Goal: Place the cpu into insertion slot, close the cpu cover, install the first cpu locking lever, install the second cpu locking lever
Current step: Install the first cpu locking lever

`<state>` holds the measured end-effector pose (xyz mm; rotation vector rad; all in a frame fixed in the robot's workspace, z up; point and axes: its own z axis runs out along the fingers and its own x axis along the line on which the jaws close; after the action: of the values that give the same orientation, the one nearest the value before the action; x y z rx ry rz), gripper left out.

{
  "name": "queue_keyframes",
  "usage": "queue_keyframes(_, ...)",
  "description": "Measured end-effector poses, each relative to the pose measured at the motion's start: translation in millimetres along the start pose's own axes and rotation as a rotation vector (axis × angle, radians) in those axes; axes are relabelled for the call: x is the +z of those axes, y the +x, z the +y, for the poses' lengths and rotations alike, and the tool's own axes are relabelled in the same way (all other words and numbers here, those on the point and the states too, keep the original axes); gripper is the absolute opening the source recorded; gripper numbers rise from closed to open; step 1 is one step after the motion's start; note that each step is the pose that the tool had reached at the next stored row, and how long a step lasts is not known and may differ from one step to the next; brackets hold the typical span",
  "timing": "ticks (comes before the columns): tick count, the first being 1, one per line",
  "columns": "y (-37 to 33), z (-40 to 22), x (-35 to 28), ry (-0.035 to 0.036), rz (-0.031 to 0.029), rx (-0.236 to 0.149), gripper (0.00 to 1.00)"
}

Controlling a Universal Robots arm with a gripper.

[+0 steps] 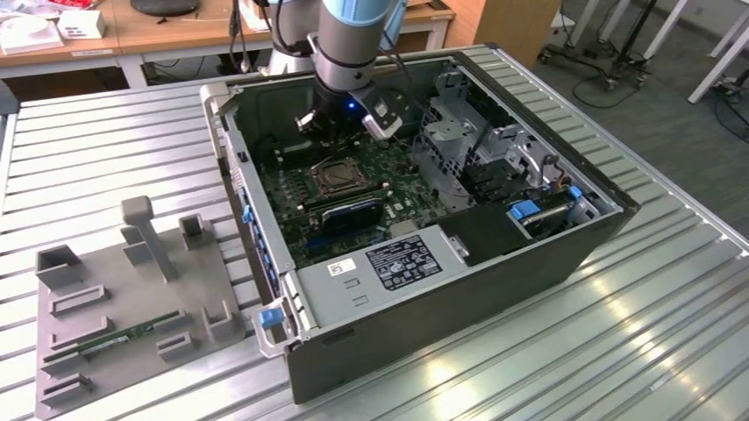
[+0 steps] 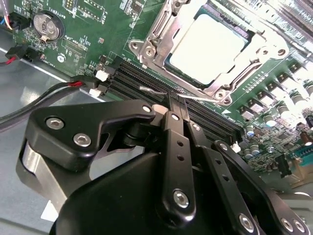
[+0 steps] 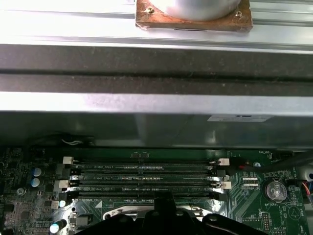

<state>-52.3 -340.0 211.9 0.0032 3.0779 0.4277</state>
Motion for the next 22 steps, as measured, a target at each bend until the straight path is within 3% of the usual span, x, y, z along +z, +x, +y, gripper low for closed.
queue_keyframes(12, 2.9, -0.9, 1.3, -0.0001, -0.0001, 0.000, 0.11)
queue_keyframes(22, 3.3, -2.6, 9.0, 0.0001, 0.0000, 0.000, 0.11)
